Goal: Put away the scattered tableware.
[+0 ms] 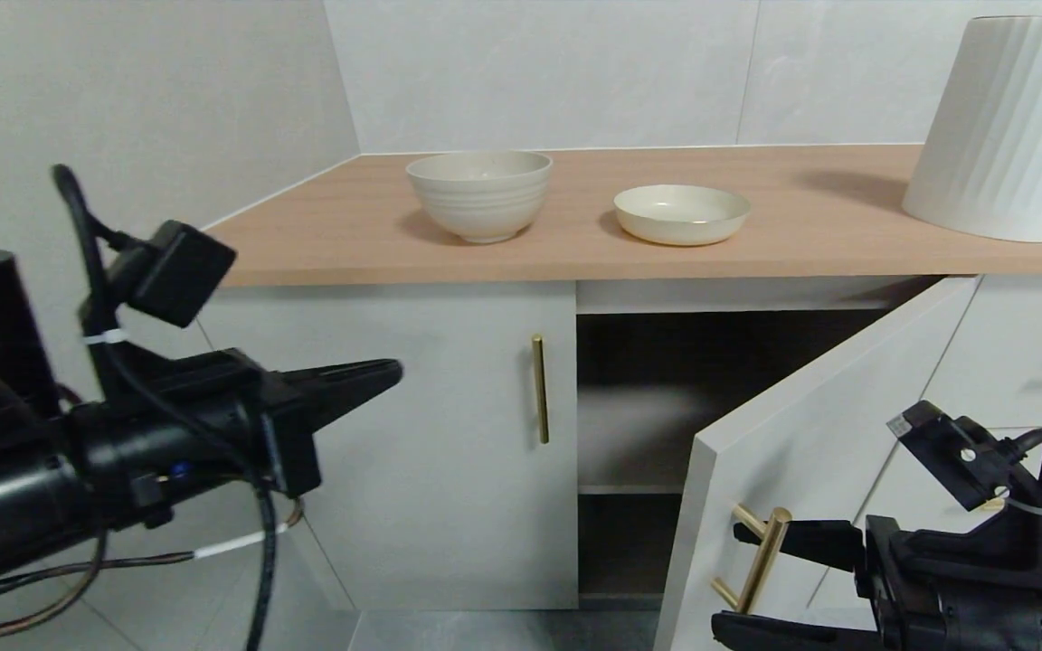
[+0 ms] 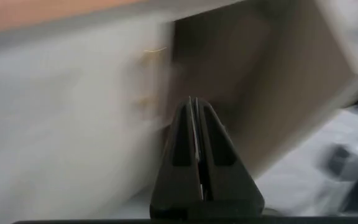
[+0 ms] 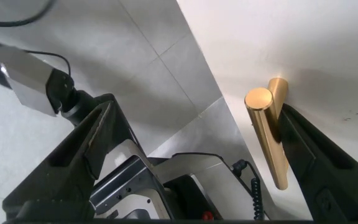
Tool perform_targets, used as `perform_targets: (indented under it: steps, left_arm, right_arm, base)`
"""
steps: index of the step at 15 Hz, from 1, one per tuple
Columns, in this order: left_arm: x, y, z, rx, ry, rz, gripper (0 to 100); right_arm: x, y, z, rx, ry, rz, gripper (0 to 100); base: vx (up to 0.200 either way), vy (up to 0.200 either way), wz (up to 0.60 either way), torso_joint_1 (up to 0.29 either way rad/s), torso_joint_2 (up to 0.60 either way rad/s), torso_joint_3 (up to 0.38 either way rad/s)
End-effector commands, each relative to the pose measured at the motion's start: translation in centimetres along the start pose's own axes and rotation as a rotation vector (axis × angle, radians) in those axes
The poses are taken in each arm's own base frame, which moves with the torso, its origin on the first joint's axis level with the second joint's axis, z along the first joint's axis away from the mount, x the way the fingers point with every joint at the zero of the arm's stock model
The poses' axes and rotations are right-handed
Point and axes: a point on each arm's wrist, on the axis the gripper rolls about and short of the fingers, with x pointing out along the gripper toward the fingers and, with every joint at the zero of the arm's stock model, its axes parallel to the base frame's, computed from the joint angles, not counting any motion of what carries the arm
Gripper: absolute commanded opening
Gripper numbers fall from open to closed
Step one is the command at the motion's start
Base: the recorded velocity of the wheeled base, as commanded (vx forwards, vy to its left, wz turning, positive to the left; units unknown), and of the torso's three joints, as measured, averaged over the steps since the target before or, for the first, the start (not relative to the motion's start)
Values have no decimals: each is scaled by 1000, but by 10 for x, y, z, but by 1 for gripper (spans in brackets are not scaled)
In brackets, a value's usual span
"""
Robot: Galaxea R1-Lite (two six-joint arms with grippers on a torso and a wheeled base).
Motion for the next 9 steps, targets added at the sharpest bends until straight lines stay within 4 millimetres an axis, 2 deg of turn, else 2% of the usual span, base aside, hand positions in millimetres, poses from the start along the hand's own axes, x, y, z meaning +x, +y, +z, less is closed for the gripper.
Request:
perform_targets:
  steps: [1, 2, 3, 6, 7, 9]
  left_arm:
    - [48, -19, -34, -70, 123, -123, 0]
    - [48, -19, -34, -70, 123, -123, 0]
    - [55, -32, -44, -65, 169, -189, 0]
    - [68, -39, -54, -58, 215, -239, 0]
    - [77, -40, -58, -63, 215, -244, 0]
    - [106, -43, -59, -65, 106, -265, 0]
  right_arm:
    - [-1, 0, 0, -1, -1, -2, 100]
    - [-1, 0, 0, -1, -1, -2, 100]
    - [-1, 0, -2, 1, 4, -3, 100]
    - [-1, 0, -2, 1, 5, -2, 100]
    - [-1, 0, -2, -3, 3, -1, 100]
    - [-3, 1, 0, -8, -9, -2, 100]
  base:
    - [0, 0, 0, 0, 0, 0]
    - [0, 0, 0, 0, 0, 0]
    - [0, 0, 0, 0, 0, 0]
    - [0, 0, 0, 0, 0, 0]
    - [0, 0, 0, 0, 0, 0]
    - [0, 0, 0, 0, 0, 0]
